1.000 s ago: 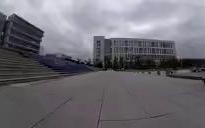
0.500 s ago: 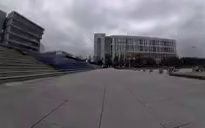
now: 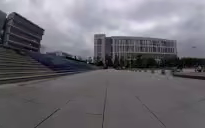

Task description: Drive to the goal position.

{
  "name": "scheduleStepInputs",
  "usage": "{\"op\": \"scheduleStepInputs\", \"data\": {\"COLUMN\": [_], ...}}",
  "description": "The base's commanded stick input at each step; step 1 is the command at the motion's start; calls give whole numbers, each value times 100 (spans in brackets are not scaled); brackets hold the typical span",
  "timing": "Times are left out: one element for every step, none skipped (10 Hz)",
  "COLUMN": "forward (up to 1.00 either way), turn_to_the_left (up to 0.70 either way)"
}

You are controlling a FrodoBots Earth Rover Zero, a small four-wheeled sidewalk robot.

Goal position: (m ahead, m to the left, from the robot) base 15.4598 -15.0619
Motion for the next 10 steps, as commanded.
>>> {"op": "scheduleStepInputs", "data": {"forward": [70, 70, 70, 70, 70, 70, 70, 70, 70, 70], "turn_to_the_left": [0, 0, 0, 0, 0, 0, 0, 0, 0, 0]}}
